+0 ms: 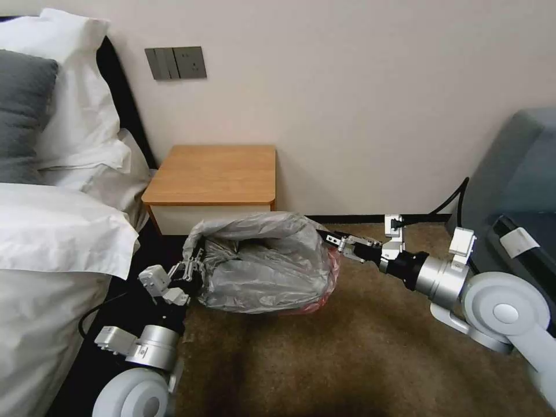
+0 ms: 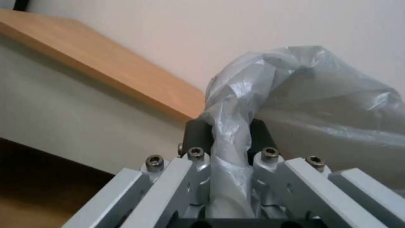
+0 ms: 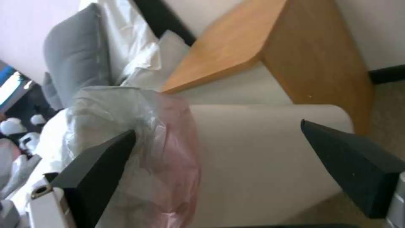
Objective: Pick up the garbage bag from the table and place it over the trash can.
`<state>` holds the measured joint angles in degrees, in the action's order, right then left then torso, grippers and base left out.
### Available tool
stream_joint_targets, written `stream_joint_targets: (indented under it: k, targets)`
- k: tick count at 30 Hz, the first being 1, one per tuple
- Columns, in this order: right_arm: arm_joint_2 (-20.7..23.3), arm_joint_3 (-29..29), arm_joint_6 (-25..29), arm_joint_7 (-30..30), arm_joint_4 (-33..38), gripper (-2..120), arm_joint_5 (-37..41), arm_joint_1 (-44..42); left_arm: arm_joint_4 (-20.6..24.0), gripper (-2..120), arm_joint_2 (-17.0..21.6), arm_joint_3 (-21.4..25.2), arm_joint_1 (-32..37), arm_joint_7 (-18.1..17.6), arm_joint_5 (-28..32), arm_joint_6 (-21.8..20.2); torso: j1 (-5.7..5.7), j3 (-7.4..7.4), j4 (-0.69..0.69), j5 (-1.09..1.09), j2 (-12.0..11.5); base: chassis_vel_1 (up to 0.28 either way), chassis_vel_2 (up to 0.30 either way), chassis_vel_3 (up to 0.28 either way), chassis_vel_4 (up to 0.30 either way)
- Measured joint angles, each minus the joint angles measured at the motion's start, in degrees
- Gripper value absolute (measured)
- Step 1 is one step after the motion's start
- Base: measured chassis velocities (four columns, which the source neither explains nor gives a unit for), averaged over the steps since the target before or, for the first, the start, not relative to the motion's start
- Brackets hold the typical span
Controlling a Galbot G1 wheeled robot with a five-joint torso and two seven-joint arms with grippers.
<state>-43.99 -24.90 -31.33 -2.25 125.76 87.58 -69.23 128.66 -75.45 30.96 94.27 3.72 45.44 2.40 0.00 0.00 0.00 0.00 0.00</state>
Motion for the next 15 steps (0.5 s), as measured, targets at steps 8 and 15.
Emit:
stream_joint_targets:
  k: [8,15]
  targets:
    - [-1.1,0.1,-0.1,-1.9,-0.3,100,0.4,0.4,0.1,8,0.4,0.2,0.2,0.1,0.3,0.0,0.00,0.00,0.00,0.00,0.0,0.000,0.000,0.000,0.000]
    - [-1.1,0.3,-0.9,-2.1,-1.0,100,-1.2,0.0,0.5,8,0.7,0.2,0.1,0.1,0.8,0.0,0.00,0.00,0.00,0.00,0.0,0.000,0.000,0.000,0.000]
